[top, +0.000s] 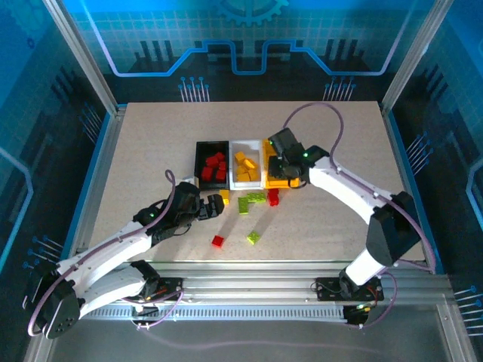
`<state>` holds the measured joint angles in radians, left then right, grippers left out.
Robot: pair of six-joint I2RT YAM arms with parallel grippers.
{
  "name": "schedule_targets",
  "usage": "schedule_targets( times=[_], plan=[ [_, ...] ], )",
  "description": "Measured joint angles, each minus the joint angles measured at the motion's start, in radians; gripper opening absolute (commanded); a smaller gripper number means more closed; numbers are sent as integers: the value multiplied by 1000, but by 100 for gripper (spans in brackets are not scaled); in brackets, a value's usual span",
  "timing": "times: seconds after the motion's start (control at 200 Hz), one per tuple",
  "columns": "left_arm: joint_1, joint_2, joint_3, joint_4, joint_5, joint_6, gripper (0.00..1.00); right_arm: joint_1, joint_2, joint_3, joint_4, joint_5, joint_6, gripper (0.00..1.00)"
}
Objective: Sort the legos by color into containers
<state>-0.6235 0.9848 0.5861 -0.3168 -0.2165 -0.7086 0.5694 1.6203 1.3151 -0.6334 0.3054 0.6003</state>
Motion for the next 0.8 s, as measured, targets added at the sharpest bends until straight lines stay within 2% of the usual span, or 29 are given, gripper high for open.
schedule_targets(
  times=[0.25, 0.31, 0.38, 0.465, 0.575, 0.665, 0.8],
  plan=[
    [0, -11, 0, -7, 0, 0, 99, -60, 298, 211, -60, 30, 1, 42],
    [0, -20, 0, -15, 0, 0, 99, -67, 340, 237, -73, 31, 2, 47],
    [0, -31, 0, -22, 0, 0, 99, -72, 370, 262, -92, 33, 2, 57],
    [0, -39, 0, -27, 0, 0, 99, -76, 371, 281, -104, 34, -3, 69],
    [1, -50, 0, -38, 0, 0, 99, -73, 359, 282, -101, 28, -2, 78],
    [3, -61, 0, -45, -1, 0, 99, -64, 309, 246, -94, 23, -5, 82],
    [11, -80, 0, -49, -4, 0, 99, -4, 153, 129, -71, 1, -16, 85]
  ],
)
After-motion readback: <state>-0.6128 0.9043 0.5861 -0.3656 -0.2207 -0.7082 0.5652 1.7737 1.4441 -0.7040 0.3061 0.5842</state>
